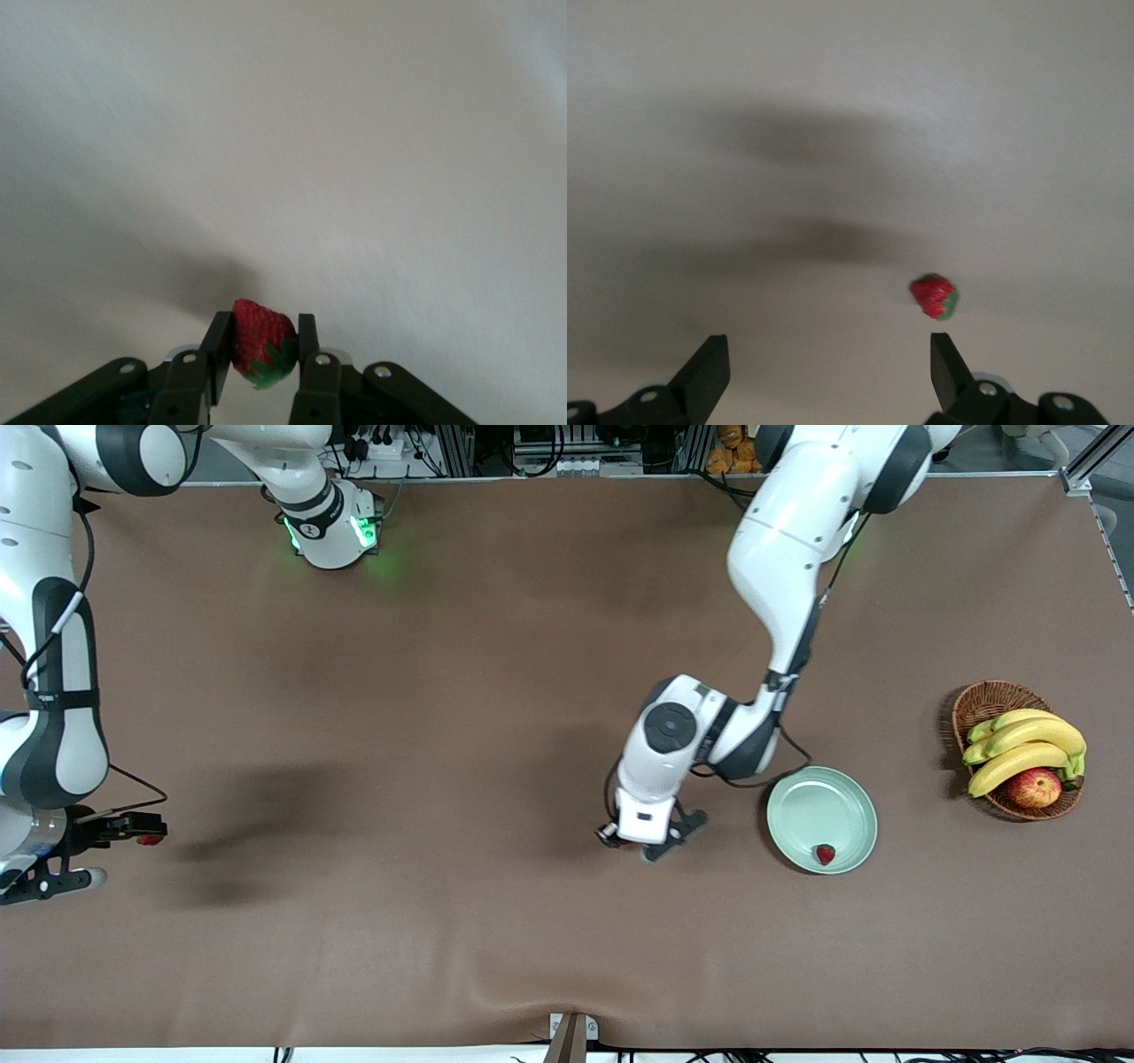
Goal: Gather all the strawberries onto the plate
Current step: 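Drop the strawberry onto the plate while the right gripper grasps the last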
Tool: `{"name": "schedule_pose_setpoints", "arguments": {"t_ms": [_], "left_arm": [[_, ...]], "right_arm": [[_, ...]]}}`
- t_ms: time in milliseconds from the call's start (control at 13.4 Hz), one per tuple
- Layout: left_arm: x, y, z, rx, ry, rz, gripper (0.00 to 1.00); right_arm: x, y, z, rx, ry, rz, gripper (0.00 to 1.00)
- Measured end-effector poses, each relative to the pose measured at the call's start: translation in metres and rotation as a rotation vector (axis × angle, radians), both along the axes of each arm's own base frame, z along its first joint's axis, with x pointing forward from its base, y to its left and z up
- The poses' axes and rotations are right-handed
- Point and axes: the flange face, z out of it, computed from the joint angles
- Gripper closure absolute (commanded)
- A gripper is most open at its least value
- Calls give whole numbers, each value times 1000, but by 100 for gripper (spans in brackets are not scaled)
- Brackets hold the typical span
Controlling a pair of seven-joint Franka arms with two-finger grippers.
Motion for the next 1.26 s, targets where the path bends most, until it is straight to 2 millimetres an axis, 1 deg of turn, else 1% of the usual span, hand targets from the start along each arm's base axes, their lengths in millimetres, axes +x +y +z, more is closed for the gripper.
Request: {"name": "schedule_pose_setpoints", "arguments": {"t_ms": [74, 223, 297, 372, 446, 521, 669, 818, 892, 967, 1041, 1190, 1264], "left_arm": [[13, 26, 20, 27, 24, -21, 100], [32, 81, 55, 78, 85, -84, 100], [39, 110, 68, 101, 120, -124, 100], [44, 141, 77, 121, 162, -175, 100], [47, 168, 79, 136, 205, -226, 100], [48, 194, 75, 145, 243, -272, 100], [46, 244, 52, 148, 304, -357, 100], [40, 293, 25, 138, 358, -427, 100], [36, 314, 14, 130, 374, -448, 80], [32, 327, 4, 125, 382, -462, 27], [29, 330, -2, 122, 386, -469, 0], [27, 325, -4, 120, 384, -477, 0], [28, 324, -2, 120, 380, -478, 0]], "right_arm": [[0, -9, -10, -6, -15, -11, 0], [0, -25, -32, -15, -39, -30, 0], [-2, -32, -45, -16, -34, -43, 0], [-5, -39, -58, -16, -25, -69, 0], [-8, -46, -67, -17, -17, -105, 0], [-10, -51, -73, -19, -11, -145, 0], [-15, -60, -82, -21, 1, -201, 0], [-17, -63, -90, -21, 8, -222, 0], [-18, -64, -94, -21, 10, -226, 0], [-17, -65, -98, -23, 5, -228, 0], [-17, -66, -101, -26, -3, -231, 0], [-19, -71, -110, -27, -6, -237, 0], [-21, -73, -116, -27, -6, -241, 0]]}}
